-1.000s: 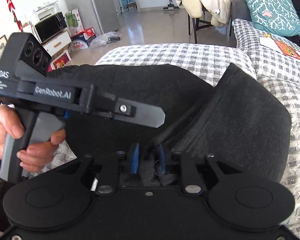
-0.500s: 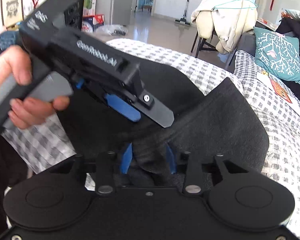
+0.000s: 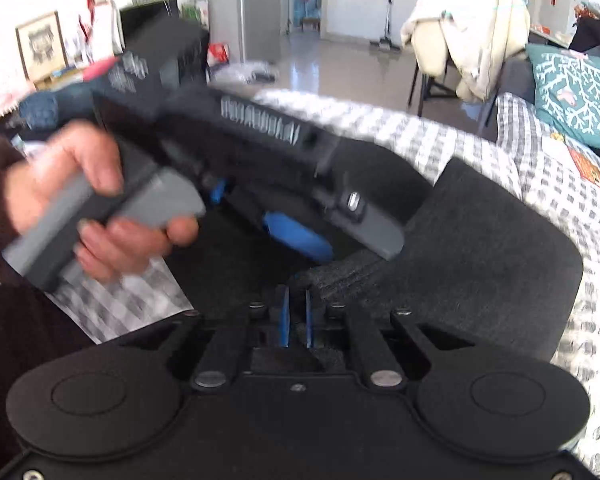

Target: Fold clothes

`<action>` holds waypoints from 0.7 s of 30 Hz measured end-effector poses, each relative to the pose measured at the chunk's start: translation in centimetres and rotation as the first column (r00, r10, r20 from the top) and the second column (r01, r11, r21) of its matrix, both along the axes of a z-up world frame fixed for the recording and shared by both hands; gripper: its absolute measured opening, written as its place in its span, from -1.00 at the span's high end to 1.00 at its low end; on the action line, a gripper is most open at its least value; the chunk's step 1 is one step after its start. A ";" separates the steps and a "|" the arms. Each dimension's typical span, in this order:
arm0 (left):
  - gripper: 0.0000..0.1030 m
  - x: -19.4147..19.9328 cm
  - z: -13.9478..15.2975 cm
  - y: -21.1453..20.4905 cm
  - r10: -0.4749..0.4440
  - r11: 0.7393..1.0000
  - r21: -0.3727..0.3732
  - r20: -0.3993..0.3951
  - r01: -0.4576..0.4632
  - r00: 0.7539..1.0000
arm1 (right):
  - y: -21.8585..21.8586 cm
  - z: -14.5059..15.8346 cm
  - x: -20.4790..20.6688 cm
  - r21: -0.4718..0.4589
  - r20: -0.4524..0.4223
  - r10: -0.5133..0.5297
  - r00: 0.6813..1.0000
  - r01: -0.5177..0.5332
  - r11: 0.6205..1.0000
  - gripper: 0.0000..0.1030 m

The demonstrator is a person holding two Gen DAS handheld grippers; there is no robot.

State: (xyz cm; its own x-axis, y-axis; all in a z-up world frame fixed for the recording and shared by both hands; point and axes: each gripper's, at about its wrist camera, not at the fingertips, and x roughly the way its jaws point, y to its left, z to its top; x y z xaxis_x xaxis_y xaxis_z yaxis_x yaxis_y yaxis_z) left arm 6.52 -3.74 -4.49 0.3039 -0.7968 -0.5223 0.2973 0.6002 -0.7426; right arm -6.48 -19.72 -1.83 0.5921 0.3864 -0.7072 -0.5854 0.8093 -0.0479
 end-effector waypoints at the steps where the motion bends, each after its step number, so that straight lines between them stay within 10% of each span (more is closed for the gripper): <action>1: -0.57 -0.1 0.1 0.0 -0.003 1.000 0.003 0.003 0.003 1.000 | 0.4 -0.6 -0.2 -0.016 0.025 0.004 1.000 -0.003 1.000 0.71; 14: -0.57 -0.3 0.1 0.1 -0.020 1.000 0.022 0.002 0.020 1.000 | 1.7 -1.8 -1.7 -0.161 0.136 0.052 0.989 -0.030 0.987 0.07; 17: -0.57 -0.3 0.1 0.1 -0.021 0.999 0.024 -0.002 0.021 1.000 | 1.6 -1.4 -1.3 -0.129 0.151 0.029 0.988 -0.009 0.992 0.62; 21: -0.58 0.2 0.1 -0.6 -0.046 0.999 -0.010 -0.035 0.046 0.998 | -0.2 1.2 -1.3 0.026 0.146 -0.033 0.989 0.030 0.999 0.68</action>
